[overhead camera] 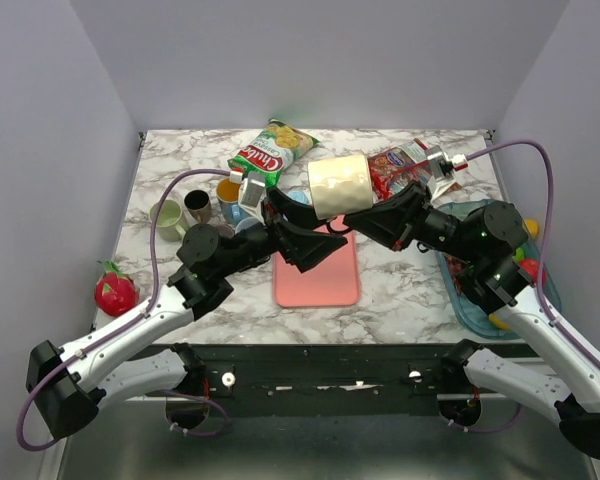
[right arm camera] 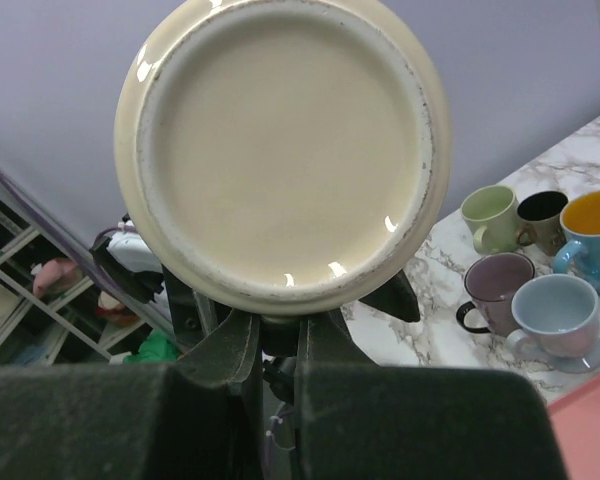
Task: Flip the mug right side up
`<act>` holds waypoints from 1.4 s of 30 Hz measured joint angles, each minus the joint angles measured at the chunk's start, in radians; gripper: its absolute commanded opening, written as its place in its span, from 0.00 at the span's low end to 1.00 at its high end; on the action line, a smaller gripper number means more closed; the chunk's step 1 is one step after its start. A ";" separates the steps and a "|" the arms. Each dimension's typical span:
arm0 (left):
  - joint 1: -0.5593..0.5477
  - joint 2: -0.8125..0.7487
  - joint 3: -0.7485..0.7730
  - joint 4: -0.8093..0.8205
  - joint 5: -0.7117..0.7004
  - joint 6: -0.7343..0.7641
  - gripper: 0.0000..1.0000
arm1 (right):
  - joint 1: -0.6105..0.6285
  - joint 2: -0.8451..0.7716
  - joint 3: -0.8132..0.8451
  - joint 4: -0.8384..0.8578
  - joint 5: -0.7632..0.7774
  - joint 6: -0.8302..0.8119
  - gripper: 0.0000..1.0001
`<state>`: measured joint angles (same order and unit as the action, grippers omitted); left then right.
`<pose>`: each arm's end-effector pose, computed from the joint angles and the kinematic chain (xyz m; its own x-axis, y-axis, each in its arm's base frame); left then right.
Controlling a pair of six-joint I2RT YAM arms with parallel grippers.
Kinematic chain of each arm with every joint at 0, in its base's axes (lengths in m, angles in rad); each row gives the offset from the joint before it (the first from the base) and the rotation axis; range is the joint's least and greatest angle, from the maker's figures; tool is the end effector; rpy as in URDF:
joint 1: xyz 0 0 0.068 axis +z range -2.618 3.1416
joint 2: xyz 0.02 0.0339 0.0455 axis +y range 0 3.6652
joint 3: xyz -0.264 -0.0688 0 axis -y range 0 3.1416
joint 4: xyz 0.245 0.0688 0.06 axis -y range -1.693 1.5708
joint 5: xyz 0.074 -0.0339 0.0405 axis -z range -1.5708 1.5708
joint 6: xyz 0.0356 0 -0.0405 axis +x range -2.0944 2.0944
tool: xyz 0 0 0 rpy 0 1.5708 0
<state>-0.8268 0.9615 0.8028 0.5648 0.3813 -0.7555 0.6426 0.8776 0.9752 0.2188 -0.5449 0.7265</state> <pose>0.1383 -0.1699 0.3928 -0.4323 -0.4701 -0.7695 0.8491 0.0752 -0.5229 0.1399 0.1278 0.4327 -0.4162 0.3980 -0.8175 -0.8433 0.1672 0.5107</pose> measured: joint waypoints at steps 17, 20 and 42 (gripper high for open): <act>-0.047 0.021 0.001 0.053 -0.131 -0.042 0.24 | -0.002 -0.006 -0.036 0.031 -0.006 -0.003 0.01; -0.048 0.024 0.001 0.064 -0.135 -0.058 0.18 | -0.003 -0.006 -0.037 0.039 -0.006 -0.011 0.01; -0.053 0.073 -0.002 0.128 -0.188 -0.100 0.00 | -0.010 0.007 -0.077 0.113 0.013 0.007 0.01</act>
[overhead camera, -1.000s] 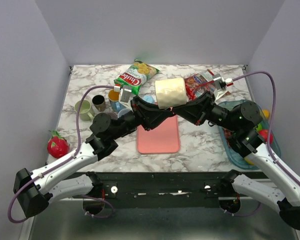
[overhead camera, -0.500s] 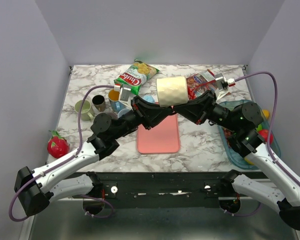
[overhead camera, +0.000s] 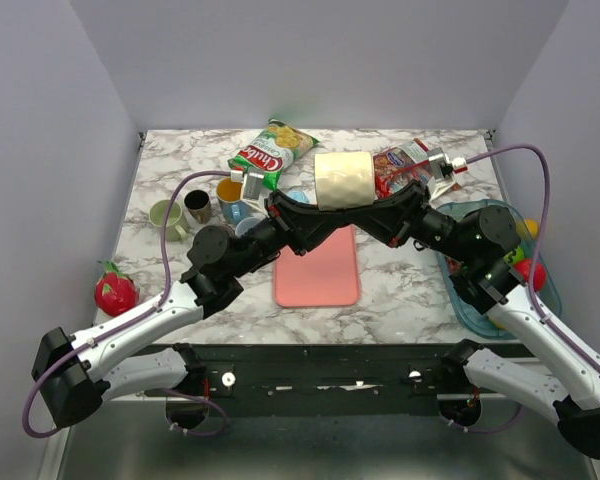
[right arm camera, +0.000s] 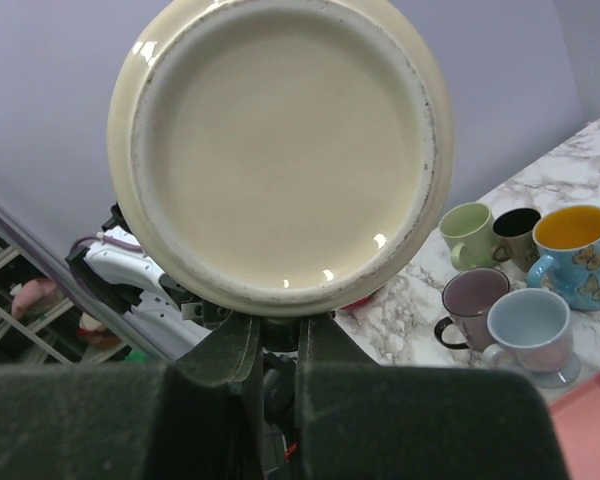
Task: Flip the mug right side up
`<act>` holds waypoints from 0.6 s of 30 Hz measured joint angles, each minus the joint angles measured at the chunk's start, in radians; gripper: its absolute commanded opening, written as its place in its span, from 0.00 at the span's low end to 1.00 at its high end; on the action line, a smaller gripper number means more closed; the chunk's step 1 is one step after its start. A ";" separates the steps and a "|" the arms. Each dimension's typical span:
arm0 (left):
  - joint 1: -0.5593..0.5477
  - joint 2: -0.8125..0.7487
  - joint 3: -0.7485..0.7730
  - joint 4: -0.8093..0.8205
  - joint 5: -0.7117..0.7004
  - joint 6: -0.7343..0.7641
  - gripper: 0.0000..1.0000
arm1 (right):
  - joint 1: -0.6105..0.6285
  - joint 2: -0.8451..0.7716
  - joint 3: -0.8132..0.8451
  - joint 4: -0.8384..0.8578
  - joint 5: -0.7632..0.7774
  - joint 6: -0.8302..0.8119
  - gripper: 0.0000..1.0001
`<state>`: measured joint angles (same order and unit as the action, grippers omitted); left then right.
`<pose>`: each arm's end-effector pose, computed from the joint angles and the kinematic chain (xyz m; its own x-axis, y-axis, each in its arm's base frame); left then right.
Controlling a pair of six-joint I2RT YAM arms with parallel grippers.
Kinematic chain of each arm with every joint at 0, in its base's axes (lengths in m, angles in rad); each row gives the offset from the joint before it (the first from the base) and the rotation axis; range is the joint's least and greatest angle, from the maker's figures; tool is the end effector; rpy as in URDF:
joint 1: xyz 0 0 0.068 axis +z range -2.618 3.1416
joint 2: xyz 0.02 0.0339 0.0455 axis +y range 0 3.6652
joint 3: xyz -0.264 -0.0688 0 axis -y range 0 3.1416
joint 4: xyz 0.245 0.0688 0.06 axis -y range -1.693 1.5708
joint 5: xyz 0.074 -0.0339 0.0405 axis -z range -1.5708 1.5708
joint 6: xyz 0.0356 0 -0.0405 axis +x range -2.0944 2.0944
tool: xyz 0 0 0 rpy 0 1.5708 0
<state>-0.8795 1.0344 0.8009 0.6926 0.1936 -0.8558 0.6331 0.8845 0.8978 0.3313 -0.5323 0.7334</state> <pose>0.1445 -0.1854 0.3904 -0.4687 -0.5959 -0.6521 0.7811 0.0653 -0.6210 0.1468 0.1302 0.4163 -0.3967 0.4243 -0.8140 -0.8471 0.1723 0.5027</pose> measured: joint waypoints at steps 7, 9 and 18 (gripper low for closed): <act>-0.005 -0.014 -0.019 -0.037 -0.045 0.007 0.00 | 0.007 0.000 0.000 -0.062 0.043 -0.007 0.28; -0.006 -0.028 -0.024 -0.082 -0.066 0.021 0.00 | 0.016 0.000 0.000 -0.105 0.071 -0.008 0.51; 0.000 -0.193 -0.031 -0.420 -0.311 0.137 0.00 | 0.027 -0.004 -0.001 -0.349 0.254 -0.032 0.86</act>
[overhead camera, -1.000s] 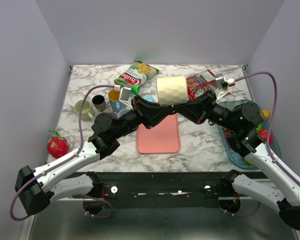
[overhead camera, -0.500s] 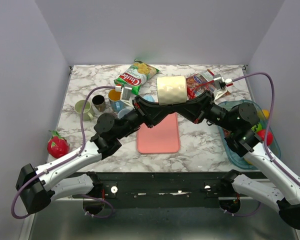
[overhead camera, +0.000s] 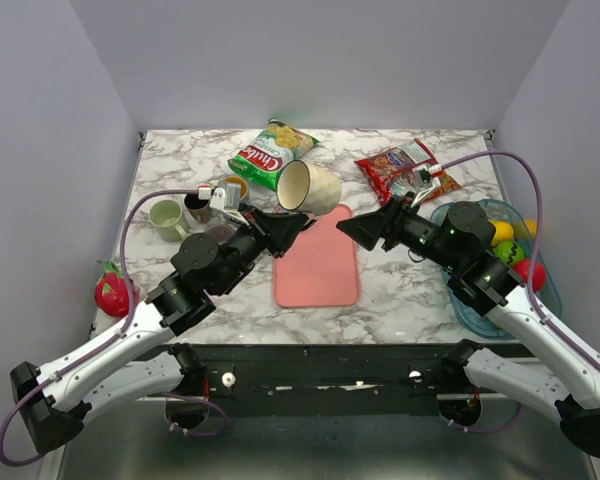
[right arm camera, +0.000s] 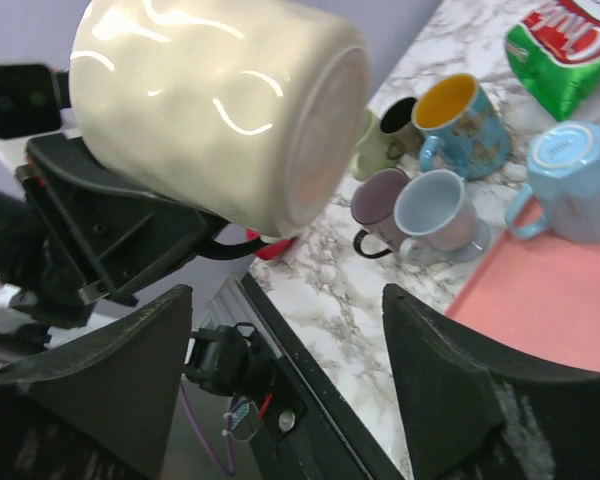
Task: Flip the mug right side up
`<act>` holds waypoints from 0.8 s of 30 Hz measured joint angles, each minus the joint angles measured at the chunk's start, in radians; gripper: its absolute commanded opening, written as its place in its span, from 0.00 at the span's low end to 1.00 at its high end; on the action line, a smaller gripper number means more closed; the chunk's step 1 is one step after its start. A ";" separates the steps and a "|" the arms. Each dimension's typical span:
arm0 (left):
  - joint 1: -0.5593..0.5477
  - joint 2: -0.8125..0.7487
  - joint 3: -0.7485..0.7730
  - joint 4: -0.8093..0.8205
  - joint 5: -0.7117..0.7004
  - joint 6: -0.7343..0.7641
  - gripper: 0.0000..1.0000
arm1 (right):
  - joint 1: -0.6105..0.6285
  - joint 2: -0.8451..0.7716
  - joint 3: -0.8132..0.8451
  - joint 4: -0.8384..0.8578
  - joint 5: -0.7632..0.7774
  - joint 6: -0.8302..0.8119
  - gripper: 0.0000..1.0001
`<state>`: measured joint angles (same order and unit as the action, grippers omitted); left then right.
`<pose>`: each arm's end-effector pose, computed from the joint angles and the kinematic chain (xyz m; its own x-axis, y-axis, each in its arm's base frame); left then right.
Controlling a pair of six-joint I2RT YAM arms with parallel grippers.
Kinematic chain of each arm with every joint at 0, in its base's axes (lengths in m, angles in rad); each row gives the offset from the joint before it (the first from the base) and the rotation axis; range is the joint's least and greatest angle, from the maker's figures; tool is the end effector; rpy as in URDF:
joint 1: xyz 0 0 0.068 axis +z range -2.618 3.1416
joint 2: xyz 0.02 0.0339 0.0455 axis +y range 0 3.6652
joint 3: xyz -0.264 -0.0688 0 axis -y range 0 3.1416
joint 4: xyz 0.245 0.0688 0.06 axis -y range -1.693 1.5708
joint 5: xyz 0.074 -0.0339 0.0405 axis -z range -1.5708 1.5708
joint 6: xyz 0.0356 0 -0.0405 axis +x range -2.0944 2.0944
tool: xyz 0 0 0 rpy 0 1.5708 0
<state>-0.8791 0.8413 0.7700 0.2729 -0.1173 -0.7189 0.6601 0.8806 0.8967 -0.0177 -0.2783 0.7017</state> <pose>0.1307 -0.1513 0.3746 -0.3594 -0.5914 -0.7219 0.6047 0.4416 -0.6629 0.1553 0.1329 0.3808 -0.5216 0.3808 -0.7635 -0.6152 0.4521 0.6459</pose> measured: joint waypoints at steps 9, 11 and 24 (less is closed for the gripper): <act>0.000 -0.101 0.090 -0.567 -0.414 0.053 0.00 | 0.000 0.030 -0.002 -0.122 0.111 -0.002 0.87; 0.000 -0.096 0.114 -0.692 -0.516 0.025 0.00 | 0.000 0.034 -0.002 -0.135 0.117 -0.006 0.87; 0.332 0.028 0.124 -1.087 -0.787 -0.191 0.00 | 0.000 0.036 -0.016 -0.184 0.138 -0.041 0.87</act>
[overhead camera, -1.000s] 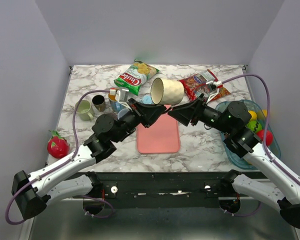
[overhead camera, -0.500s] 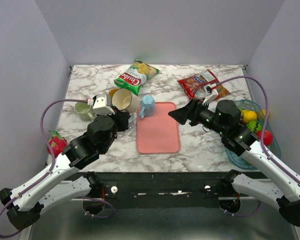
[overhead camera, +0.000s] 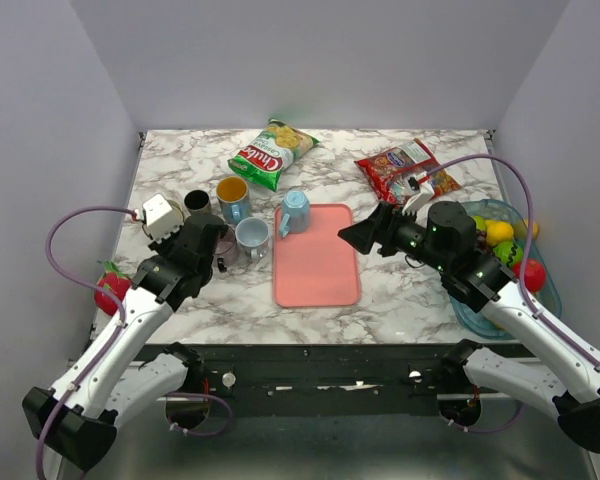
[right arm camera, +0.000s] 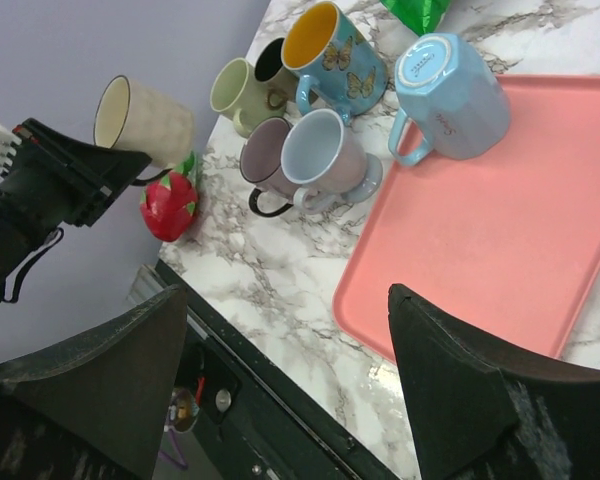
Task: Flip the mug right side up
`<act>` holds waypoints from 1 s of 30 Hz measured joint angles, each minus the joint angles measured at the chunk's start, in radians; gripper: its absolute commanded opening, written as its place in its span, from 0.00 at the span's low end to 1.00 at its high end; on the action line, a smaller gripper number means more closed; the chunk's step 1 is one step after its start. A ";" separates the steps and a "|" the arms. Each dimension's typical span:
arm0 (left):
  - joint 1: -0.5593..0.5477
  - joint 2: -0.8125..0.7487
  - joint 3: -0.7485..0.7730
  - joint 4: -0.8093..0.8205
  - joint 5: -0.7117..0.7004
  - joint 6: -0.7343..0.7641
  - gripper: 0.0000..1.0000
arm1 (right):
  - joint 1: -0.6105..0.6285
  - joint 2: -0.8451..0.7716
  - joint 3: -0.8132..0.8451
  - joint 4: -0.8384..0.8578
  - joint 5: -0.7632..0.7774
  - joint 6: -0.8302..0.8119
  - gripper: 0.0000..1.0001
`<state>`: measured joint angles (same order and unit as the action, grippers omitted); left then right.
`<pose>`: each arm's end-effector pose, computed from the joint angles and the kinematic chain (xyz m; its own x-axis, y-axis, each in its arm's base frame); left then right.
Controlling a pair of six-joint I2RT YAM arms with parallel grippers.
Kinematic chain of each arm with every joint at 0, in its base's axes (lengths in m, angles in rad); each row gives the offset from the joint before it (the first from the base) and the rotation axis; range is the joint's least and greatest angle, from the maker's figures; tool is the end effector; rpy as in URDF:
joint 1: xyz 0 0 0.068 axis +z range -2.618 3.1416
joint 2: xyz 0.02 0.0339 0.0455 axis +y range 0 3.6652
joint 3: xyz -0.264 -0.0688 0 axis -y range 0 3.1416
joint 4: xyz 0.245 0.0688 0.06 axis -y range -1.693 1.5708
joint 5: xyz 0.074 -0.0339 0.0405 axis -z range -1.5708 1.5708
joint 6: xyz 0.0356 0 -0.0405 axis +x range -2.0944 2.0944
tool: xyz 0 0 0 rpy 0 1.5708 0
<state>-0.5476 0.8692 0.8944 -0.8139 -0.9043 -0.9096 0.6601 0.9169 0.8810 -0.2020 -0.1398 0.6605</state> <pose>0.1518 -0.0598 0.3132 -0.2527 -0.4174 -0.8729 -0.5708 0.7927 -0.2138 0.1649 0.1343 0.3485 -0.5852 0.3148 -0.7473 -0.4498 0.6408 0.6222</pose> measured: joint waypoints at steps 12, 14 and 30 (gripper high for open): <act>0.163 0.106 -0.177 0.083 0.099 -0.043 0.00 | 0.000 0.002 0.000 -0.046 0.024 -0.046 0.88; 0.166 0.113 -0.198 0.094 0.116 -0.050 0.00 | 0.000 0.008 0.000 -0.054 0.027 -0.054 0.88; 0.187 0.118 -0.399 0.350 0.194 -0.030 0.04 | 0.000 0.062 0.015 -0.087 0.030 -0.068 0.90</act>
<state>-0.3611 0.9871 0.4957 -0.4637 -0.7105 -0.9398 0.6601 0.9787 0.8959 -0.2890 -0.1097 0.5922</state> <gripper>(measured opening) 0.265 0.887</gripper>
